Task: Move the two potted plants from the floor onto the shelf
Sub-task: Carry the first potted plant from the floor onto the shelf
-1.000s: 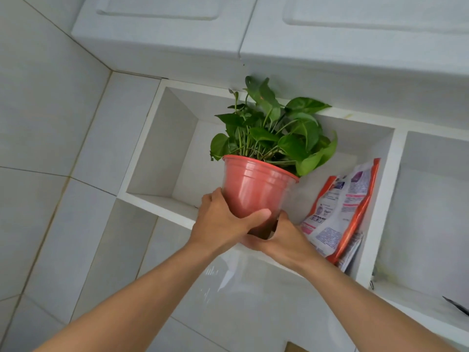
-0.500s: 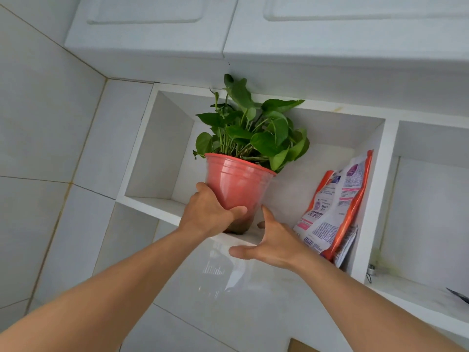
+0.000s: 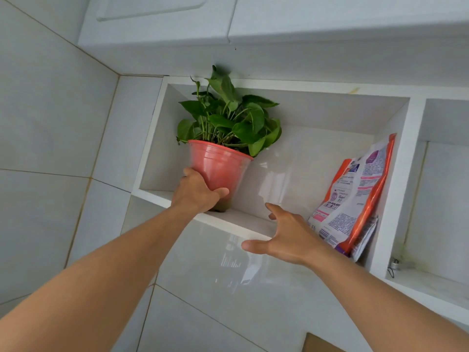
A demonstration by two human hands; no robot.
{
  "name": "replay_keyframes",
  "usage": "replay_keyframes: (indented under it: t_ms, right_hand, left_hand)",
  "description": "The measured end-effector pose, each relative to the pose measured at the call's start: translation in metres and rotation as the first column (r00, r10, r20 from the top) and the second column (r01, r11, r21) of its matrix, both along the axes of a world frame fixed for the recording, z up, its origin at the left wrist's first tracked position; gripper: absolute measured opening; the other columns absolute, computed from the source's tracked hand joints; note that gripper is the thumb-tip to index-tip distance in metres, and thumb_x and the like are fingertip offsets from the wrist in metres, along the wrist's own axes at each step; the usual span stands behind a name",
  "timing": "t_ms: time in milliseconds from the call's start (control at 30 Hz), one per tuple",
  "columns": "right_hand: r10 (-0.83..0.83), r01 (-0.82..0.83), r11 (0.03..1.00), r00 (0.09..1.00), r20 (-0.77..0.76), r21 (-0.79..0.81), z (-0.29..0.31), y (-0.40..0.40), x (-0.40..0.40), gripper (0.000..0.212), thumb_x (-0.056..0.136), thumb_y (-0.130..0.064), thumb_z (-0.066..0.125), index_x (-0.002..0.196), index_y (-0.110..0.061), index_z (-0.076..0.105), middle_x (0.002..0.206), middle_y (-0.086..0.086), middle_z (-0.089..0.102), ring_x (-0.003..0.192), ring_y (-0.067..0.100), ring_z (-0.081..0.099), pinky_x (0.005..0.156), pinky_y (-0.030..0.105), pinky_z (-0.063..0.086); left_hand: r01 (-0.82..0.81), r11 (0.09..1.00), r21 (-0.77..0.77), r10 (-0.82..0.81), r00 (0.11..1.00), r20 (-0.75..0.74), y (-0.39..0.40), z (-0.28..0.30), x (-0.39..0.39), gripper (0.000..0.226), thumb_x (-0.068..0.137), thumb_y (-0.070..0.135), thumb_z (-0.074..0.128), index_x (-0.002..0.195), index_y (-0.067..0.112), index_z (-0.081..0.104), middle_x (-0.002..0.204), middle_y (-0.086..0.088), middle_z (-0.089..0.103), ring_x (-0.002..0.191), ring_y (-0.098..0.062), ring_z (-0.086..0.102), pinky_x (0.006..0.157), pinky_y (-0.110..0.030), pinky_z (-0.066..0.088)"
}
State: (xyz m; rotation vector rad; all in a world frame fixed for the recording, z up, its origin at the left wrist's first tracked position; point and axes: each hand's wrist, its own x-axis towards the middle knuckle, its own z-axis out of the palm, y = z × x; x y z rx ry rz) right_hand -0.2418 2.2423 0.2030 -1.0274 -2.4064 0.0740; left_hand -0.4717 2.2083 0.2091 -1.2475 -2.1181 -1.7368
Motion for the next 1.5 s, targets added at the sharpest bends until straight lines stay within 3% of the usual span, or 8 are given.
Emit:
replay_keyframes:
  t_ms: [400, 767, 967, 1400, 1500]
  right_hand:
    - [0.063, -0.063, 0.998, 0.998, -0.016, 0.03, 0.0, 0.003, 0.003, 0.115, 0.049, -0.08, 0.068, 0.148, -0.034, 0.032, 0.152, -0.009, 0.04, 0.137, 0.014, 0.041, 0.105, 0.034, 0.041]
    - [0.084, -0.083, 0.991, 0.996, 0.0, 0.101, -0.002, -0.003, 0.003, 0.102, 0.058, -0.071, 0.07, 0.146, -0.037, 0.033, 0.151, -0.014, 0.039, 0.135, 0.011, 0.041, 0.105, 0.033, 0.042]
    - [0.099, -0.099, 0.988, 0.995, 0.008, 0.121, -0.003, -0.003, 0.003, 0.091, 0.07, -0.06, 0.073, 0.147, -0.038, 0.031, 0.153, -0.012, 0.037, 0.137, 0.013, 0.039, 0.105, 0.035, 0.041]
    - [0.112, -0.111, 0.985, 0.994, -0.002, 0.135, -0.005, -0.002, 0.002, 0.086, 0.073, -0.056, 0.073, 0.145, -0.041, 0.03, 0.15, -0.008, 0.041, 0.133, 0.017, 0.044, 0.103, 0.041, 0.045]
    - [0.104, -0.102, 0.983, 0.995, -0.007, 0.15, -0.004, -0.002, 0.002, 0.083, 0.072, -0.056, 0.074, 0.143, -0.043, 0.032, 0.146, -0.006, 0.046, 0.127, 0.018, 0.049, 0.099, 0.041, 0.049]
  left_hand:
    - [-0.083, 0.994, -0.068, 0.083, 0.997, -0.004, 0.019, 0.002, -0.047, 0.096, 0.065, 0.056, 0.081, 0.127, 0.005, 0.029, 0.126, -0.017, 0.053, 0.113, -0.039, 0.057, 0.091, -0.046, 0.05]
    - [-0.095, 0.992, -0.081, 0.093, 0.995, -0.034, 0.021, 0.0, -0.05, 0.098, 0.068, 0.059, 0.077, 0.13, 0.002, 0.027, 0.129, -0.022, 0.051, 0.116, -0.041, 0.054, 0.091, -0.047, 0.048]
    - [-0.142, 0.986, -0.086, 0.132, 0.985, -0.112, 0.013, -0.008, -0.05, 0.116, 0.069, 0.066, 0.07, 0.142, -0.008, 0.019, 0.135, -0.026, 0.046, 0.121, -0.041, 0.05, 0.097, -0.048, 0.045]
    - [-0.14, 0.984, -0.11, 0.128, 0.986, -0.11, 0.012, -0.005, -0.043, 0.103, 0.07, 0.056, 0.076, 0.136, -0.007, 0.028, 0.13, -0.024, 0.051, 0.118, -0.04, 0.053, 0.095, -0.045, 0.047]
    - [-0.137, 0.984, -0.114, 0.124, 0.986, -0.115, 0.011, -0.006, -0.044, 0.11, 0.07, 0.058, 0.075, 0.14, -0.009, 0.024, 0.133, -0.024, 0.048, 0.121, -0.04, 0.051, 0.098, -0.047, 0.045]
